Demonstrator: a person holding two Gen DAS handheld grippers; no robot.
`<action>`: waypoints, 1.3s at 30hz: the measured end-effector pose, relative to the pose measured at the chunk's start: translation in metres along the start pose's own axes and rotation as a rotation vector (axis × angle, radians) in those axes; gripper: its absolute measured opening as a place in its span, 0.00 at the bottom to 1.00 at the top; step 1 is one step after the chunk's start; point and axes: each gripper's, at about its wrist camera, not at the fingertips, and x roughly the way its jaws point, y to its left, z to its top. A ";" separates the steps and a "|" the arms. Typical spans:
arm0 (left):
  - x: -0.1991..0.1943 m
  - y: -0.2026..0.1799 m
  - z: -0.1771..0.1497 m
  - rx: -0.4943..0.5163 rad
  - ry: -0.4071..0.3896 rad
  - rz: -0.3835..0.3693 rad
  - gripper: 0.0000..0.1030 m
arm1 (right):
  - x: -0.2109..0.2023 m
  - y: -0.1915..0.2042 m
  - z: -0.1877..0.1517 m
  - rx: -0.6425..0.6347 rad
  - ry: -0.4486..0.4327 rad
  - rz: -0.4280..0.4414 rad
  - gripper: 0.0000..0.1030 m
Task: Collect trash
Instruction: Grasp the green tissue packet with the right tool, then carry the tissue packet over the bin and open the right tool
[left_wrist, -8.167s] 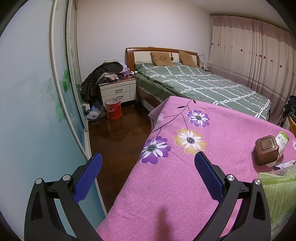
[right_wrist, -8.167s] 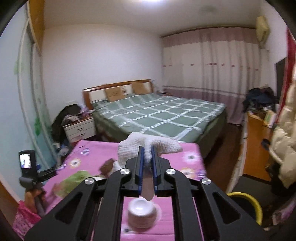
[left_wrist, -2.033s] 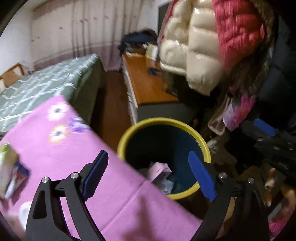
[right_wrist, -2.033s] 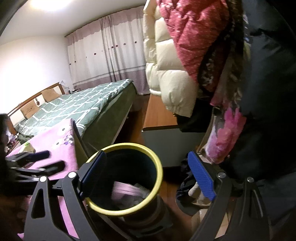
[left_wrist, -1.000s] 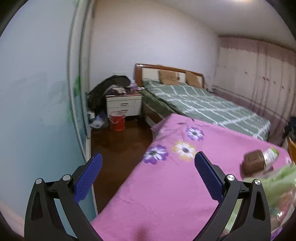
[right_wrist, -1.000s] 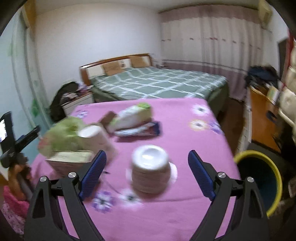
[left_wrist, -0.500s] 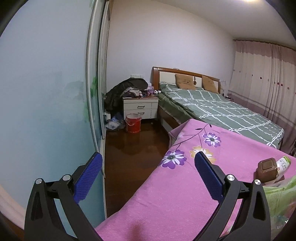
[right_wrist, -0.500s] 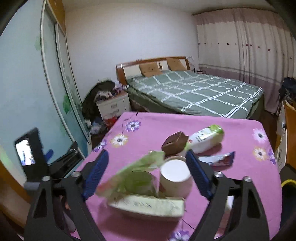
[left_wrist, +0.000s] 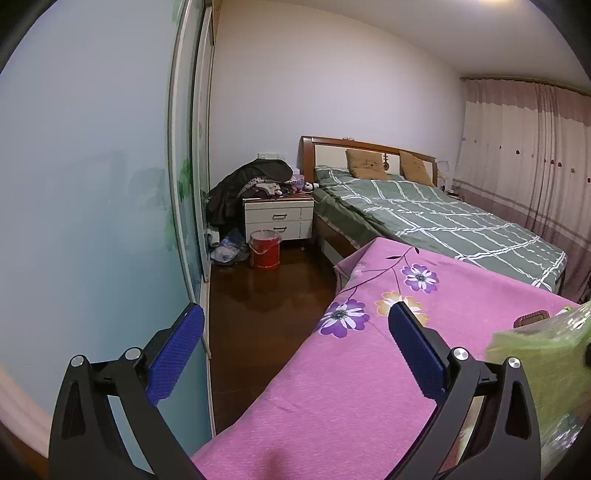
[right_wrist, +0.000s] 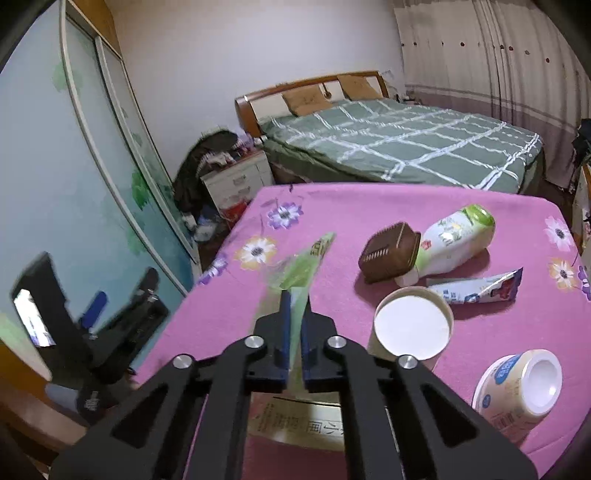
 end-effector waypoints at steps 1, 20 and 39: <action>0.000 0.000 0.000 0.000 0.000 -0.001 0.95 | -0.006 0.000 0.001 0.003 -0.013 0.008 0.03; -0.006 -0.002 0.001 0.008 -0.006 -0.009 0.95 | -0.188 -0.141 -0.015 0.170 -0.359 -0.384 0.03; -0.009 -0.005 0.001 0.030 -0.018 -0.012 0.95 | -0.202 -0.328 -0.097 0.434 -0.223 -0.810 0.40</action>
